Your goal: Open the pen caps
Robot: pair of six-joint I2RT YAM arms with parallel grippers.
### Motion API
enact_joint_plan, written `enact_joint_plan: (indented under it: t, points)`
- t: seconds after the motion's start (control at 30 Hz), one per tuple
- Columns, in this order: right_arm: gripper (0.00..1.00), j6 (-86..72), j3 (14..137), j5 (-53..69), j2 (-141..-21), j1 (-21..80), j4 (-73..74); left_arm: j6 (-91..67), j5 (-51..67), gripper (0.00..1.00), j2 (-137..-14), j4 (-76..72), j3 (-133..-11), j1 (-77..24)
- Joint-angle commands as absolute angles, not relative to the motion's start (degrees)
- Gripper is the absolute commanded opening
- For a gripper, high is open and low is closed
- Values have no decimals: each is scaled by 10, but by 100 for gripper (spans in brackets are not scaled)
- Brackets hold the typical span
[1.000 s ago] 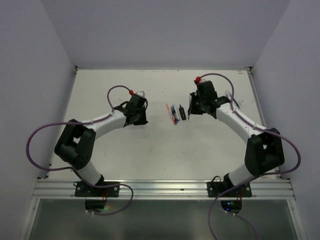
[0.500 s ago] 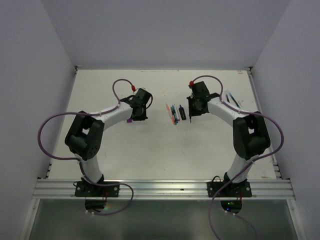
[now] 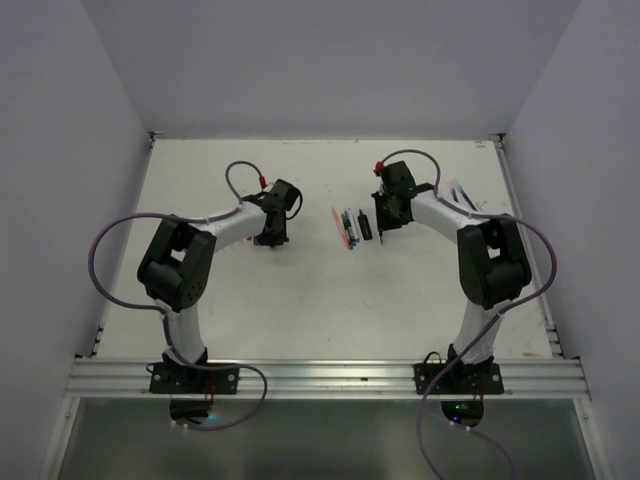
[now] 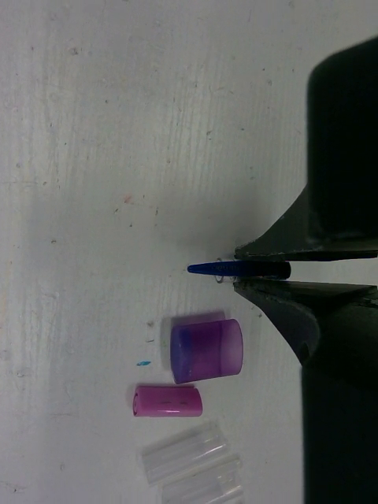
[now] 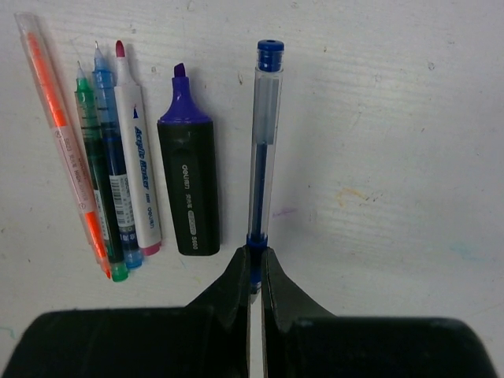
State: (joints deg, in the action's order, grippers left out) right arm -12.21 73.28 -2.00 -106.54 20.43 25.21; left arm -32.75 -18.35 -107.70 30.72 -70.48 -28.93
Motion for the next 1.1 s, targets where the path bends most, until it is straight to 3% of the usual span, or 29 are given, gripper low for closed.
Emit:
enact_joint_plan:
  t: [0.0,0.33,0.6,0.73,1.07]
  points:
    - [0,-107,761,-17,-1081,201,236,-315,-214,0,-1089,318,-729,-283]
    - [0,-108,770,-6,-1110,201,224,-316,-216,5,-1105,316,-732,-276]
    - [0,-110,773,-3,-1117,201,222,-317,-219,24,-1103,316,-724,-269]
    - [0,-112,770,-2,-1116,201,221,-318,-219,28,-1101,314,-719,-267]
    - [0,-115,772,-3,-1119,200,222,-316,-205,30,-1075,304,-717,-265]
